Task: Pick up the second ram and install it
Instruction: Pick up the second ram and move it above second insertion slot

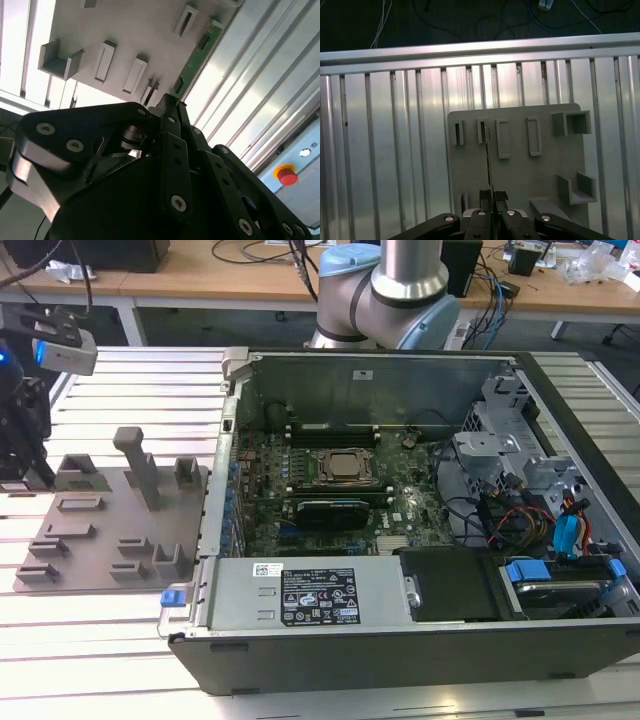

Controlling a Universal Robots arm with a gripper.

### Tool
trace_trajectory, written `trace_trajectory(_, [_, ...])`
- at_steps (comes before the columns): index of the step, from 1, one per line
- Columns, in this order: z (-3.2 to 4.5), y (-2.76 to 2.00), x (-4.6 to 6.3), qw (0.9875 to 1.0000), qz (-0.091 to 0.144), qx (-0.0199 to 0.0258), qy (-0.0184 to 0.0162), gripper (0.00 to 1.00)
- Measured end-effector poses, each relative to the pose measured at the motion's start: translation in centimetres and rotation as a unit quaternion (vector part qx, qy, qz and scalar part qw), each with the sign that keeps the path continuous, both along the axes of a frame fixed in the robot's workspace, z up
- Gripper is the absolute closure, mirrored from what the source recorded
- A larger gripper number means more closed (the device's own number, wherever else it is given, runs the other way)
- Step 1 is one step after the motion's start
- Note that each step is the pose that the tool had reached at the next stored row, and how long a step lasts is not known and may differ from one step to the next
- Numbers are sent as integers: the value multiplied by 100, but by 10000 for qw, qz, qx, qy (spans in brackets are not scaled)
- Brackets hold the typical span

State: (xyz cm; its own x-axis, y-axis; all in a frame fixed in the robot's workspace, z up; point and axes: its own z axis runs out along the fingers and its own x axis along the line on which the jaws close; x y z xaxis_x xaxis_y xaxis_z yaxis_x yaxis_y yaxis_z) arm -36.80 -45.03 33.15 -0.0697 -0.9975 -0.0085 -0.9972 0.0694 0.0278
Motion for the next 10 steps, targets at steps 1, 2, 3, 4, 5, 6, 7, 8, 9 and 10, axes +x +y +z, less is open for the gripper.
trace_trajectory(1, [43, 0, 0, 10000, 0, 0, 2, 86])
trace_trajectory(2, [80, 0, 0, 10000, 0, 0, 3, 86])
trace_trajectory(3, [127, 0, 0, 10000, 0, 0, 4, 86])
trace_trajectory(4, [167, 0, 1, 10000, 0, 0, 6, 86])
trace_trajectory(5, [196, 0, 1, 10000, 0, 0, 7, 86])
trace_trajectory(6, [216, 0, 1, 10000, 0, 0, 8, 86])
trace_trajectory(7, [232, 0, 1, 10000, 0, 0, 9, 86])
trace_trajectory(8, [249, 0, 1, 10000, 0, 0, 9, 86])
trace_trajectory(9, [263, 0, 1, 10000, 0, 0, 10, 86])
trace_trajectory(10, [294, 0, 1, 10000, 0, 0, 12, 86])
